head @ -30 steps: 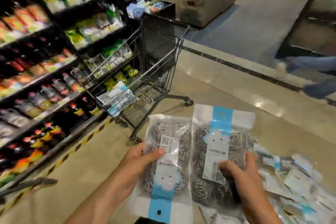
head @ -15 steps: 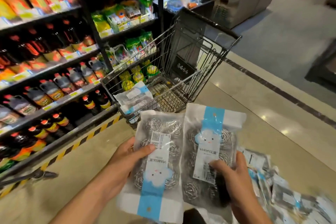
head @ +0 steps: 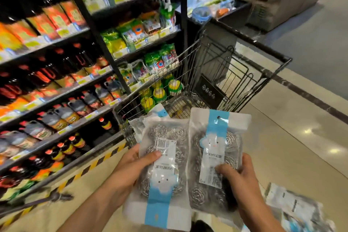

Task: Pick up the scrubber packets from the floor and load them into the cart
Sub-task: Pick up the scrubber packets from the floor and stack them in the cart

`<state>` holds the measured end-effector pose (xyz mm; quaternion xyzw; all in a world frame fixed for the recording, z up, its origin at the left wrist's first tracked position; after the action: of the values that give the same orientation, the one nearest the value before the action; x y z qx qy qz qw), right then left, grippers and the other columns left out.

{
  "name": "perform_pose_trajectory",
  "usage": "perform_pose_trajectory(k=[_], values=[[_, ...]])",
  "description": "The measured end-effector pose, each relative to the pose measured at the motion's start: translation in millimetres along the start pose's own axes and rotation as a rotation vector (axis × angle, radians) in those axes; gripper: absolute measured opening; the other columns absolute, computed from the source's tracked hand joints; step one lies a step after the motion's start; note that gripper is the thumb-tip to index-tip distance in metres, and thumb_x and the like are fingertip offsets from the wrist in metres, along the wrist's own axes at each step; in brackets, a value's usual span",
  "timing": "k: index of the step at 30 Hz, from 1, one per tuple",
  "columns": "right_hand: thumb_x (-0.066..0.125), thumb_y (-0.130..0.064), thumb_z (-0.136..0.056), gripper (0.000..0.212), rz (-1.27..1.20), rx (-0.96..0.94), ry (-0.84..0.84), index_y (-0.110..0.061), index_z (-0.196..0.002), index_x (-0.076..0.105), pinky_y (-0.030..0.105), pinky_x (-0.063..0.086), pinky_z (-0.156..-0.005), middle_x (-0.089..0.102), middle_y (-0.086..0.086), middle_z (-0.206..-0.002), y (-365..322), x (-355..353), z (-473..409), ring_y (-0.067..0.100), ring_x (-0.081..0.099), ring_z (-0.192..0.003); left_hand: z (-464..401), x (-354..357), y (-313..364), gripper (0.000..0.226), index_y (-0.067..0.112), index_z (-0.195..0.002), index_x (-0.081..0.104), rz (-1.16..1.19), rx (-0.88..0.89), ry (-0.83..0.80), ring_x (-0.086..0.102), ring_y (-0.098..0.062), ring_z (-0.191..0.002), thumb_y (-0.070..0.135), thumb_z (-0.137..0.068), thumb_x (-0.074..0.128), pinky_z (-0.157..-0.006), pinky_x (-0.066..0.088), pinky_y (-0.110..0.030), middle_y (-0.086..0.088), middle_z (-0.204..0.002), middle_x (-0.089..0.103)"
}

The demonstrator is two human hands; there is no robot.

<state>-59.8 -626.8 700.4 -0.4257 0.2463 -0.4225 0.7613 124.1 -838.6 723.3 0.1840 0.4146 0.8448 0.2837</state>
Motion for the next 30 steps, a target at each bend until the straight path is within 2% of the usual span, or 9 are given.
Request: perform_pose_trajectory(k=[5,8,11,13,18,21,25,28,30], values=[[0.076,-0.01,-0.083,0.042,0.008,-0.001,-0.004,-0.039,-0.106,0.055,0.055,0.063,-0.08,0.078,0.0,-0.099,-28,24,-45,0.025,0.079,-0.082,-42,-2,33,0.035,0.012,-0.123,0.069,-0.008,-0.008,0.04,0.075,-0.038,-0.103,0.015,-0.089,0.076,-0.098,0.056,-0.055,-0.016,-0.113,0.078],[0.073,-0.007,-0.086,0.038,-0.016,0.025,0.005,-0.036,-0.104,0.055,0.056,0.064,-0.076,0.078,0.004,-0.095,-36,41,-71,0.029,0.079,-0.079,-78,-10,49,0.033,0.011,-0.121,0.07,-0.026,-0.024,0.03,0.076,-0.039,-0.102,0.015,-0.089,0.076,-0.095,0.058,-0.053,-0.018,-0.111,0.078],[0.072,-0.004,-0.088,0.035,-0.041,0.047,0.073,-0.028,-0.107,0.055,0.048,0.064,-0.066,0.078,0.003,-0.086,-41,62,-94,0.026,0.078,-0.069,-122,-20,67,0.032,0.01,-0.122,0.07,-0.065,-0.048,-0.004,0.075,-0.04,-0.101,0.014,-0.09,0.074,-0.095,0.058,-0.054,-0.019,-0.111,0.078],[0.075,-0.006,-0.086,0.036,-0.048,0.058,0.127,-0.029,-0.107,0.056,0.048,0.064,-0.068,0.078,0.004,-0.087,-42,79,-107,0.026,0.078,-0.071,-153,-26,78,0.031,0.011,-0.122,0.069,-0.106,-0.066,-0.053,0.076,-0.039,-0.101,0.013,-0.091,0.074,-0.096,0.057,-0.054,-0.018,-0.11,0.078],[0.079,-0.013,-0.082,0.04,-0.072,0.097,0.292,-0.039,-0.103,0.056,0.051,0.064,-0.081,0.079,-0.006,-0.091,-45,137,-132,0.019,0.077,-0.081,-236,-52,113,0.03,0.015,-0.12,0.071,-0.221,-0.1,-0.22,0.077,-0.029,-0.103,0.013,-0.09,0.076,-0.093,0.059,-0.041,-0.014,-0.116,0.078],[0.079,-0.015,-0.082,0.041,-0.117,0.141,0.406,-0.041,-0.103,0.054,0.05,0.063,-0.085,0.077,-0.009,-0.094,-41,167,-139,0.018,0.077,-0.084,-277,-60,137,0.02,0.02,-0.108,0.071,-0.306,-0.097,-0.301,0.079,-0.013,-0.089,0.01,-0.091,0.074,-0.07,0.061,-0.023,-0.003,-0.101,0.082],[0.077,-0.017,-0.083,0.038,-0.172,0.182,0.516,-0.04,-0.103,0.053,0.05,0.062,-0.085,0.075,-0.008,-0.097,-29,191,-138,0.018,0.075,-0.086,-310,-55,152,0.034,0.014,-0.124,0.07,-0.449,-0.125,-0.412,0.073,-0.028,-0.112,0.018,-0.091,0.075,-0.104,0.053,-0.047,-0.008,-0.116,0.079],[0.075,-0.019,-0.086,0.036,-0.19,0.206,0.558,-0.039,-0.102,0.051,0.044,0.062,-0.083,0.072,-0.01,-0.098,-24,193,-139,0.014,0.072,-0.085,-320,-44,155,0.04,0.02,-0.127,0.069,-0.495,-0.132,-0.462,0.073,-0.026,-0.112,0.024,-0.088,0.079,-0.108,0.05,-0.052,-0.005,-0.118,0.078],[0.074,-0.019,-0.086,0.035,-0.183,0.211,0.565,-0.038,-0.103,0.049,0.042,0.06,-0.081,0.071,-0.011,-0.097,-19,194,-145,0.013,0.071,-0.085,-325,-39,153,0.054,0.025,-0.124,0.07,-0.51,-0.136,-0.49,0.073,-0.026,-0.112,0.036,-0.074,0.089,-0.107,0.05,-0.053,-0.004,-0.118,0.078]])
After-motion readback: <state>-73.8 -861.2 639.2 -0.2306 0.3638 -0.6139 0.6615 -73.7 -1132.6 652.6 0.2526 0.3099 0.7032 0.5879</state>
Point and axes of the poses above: each hand's wrist, its own z-axis away from the middle knuckle, its own x-axis out of the palm, y = z × x, the point moved 7 cm from there along -z, towards the middle knuckle
